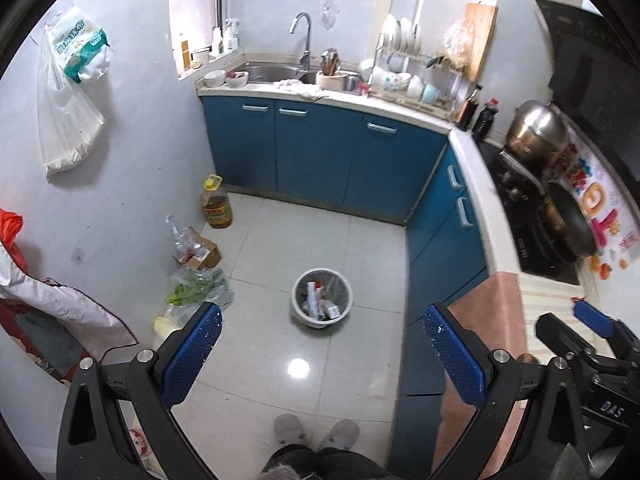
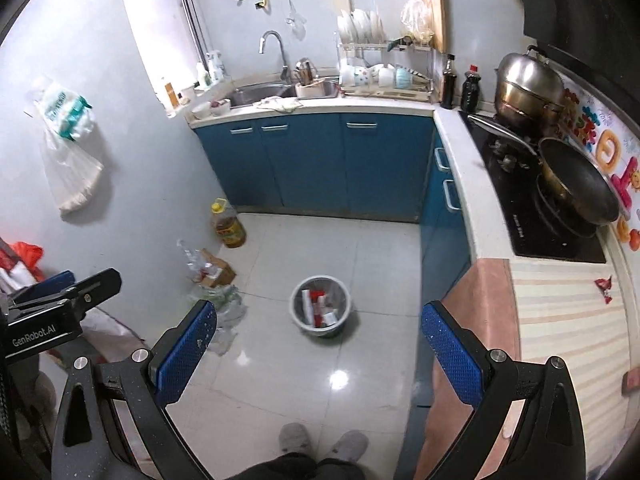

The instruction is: Collect trash

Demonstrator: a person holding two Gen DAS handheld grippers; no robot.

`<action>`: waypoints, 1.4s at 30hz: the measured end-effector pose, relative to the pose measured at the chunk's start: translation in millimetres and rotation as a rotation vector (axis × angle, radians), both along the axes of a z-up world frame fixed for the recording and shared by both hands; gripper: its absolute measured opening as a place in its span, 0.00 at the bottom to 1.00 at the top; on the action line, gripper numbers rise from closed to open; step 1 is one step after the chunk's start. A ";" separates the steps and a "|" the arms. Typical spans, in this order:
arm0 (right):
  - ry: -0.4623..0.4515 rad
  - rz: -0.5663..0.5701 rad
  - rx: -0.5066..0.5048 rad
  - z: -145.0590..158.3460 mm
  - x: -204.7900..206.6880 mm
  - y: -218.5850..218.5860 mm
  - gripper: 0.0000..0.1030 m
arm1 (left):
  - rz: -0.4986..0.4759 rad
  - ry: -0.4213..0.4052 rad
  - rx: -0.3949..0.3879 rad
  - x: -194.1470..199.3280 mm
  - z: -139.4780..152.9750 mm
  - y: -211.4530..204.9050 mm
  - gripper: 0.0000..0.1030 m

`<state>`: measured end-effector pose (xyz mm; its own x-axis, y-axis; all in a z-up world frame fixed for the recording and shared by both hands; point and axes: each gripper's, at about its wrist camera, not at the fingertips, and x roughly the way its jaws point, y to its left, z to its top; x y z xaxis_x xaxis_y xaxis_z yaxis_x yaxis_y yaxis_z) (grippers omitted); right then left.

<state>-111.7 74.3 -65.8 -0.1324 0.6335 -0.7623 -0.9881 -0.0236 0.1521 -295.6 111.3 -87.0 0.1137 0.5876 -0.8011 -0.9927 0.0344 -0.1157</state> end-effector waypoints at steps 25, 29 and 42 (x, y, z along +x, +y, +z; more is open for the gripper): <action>0.154 0.147 -0.073 24.2 -10.5 7.1 1.00 | -0.172 -0.199 -0.043 -15.7 23.8 -10.7 1.00; 0.157 0.145 -0.071 24.7 -9.0 7.5 1.00 | -0.181 -0.196 -0.044 -12.8 25.0 -9.9 1.00; 0.153 0.147 -0.072 27.9 -6.2 10.7 1.00 | -0.202 -0.206 -0.059 -5.6 26.4 -3.0 1.00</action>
